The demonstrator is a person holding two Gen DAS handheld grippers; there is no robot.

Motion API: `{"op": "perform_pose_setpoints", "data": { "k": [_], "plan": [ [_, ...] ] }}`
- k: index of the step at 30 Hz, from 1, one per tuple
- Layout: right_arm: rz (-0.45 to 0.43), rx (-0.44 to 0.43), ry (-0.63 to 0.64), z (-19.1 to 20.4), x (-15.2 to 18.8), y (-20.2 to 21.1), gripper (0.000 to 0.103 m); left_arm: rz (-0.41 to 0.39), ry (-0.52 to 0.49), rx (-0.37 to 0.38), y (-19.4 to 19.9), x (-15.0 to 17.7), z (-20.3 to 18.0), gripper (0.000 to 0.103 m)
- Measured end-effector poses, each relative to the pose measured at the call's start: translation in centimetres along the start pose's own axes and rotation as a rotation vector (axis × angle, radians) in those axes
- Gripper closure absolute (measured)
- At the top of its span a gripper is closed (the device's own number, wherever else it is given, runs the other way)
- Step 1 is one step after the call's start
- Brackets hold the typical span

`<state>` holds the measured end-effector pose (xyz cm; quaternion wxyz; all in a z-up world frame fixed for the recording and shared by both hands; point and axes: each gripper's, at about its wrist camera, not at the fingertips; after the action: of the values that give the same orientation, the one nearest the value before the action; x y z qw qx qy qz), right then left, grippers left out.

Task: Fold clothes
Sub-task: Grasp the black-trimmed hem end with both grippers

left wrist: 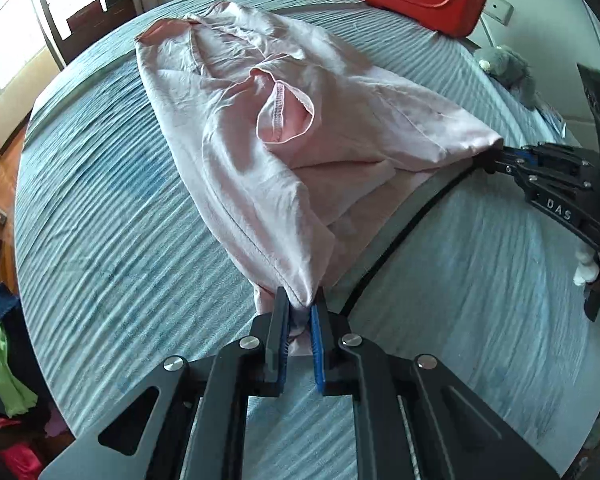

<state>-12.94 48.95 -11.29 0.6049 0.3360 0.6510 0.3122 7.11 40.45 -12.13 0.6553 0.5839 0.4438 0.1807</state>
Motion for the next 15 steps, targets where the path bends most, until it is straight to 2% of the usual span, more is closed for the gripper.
{"op": "perform_pose_setpoints", "data": {
  "k": [2,5,9,12,15],
  "plan": [
    [-0.014,-0.010,-0.014,0.0,-0.3,0.4,0.099,0.017,0.020,0.026,0.1,-0.3,0.7,0.097],
    [-0.030,-0.015,-0.047,-0.5,-1.1,1.4,0.099,-0.003,0.001,0.028,1.2,-0.8,1.4,0.097],
    [-0.064,0.004,-0.090,-1.1,-2.5,3.3,0.099,-0.100,-0.077,0.041,4.7,-2.2,1.4,0.097],
    [-0.087,0.042,-0.086,-0.8,-4.6,4.6,0.099,-0.142,-0.101,0.064,6.8,-3.8,2.9,0.097],
    [-0.107,0.083,-0.073,-0.3,-7.3,5.4,0.099,-0.169,-0.115,0.078,6.8,-6.4,3.8,0.097]
  ]
}}
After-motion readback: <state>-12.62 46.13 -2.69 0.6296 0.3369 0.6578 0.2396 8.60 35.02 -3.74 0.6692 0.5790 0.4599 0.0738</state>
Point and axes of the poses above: each gripper's, at about its wrist camera, not at the fingertips, and y roughly against the way its jaws point, z to its left, x to its underside, and after that the axes turned 10 degrees about y, right-handed
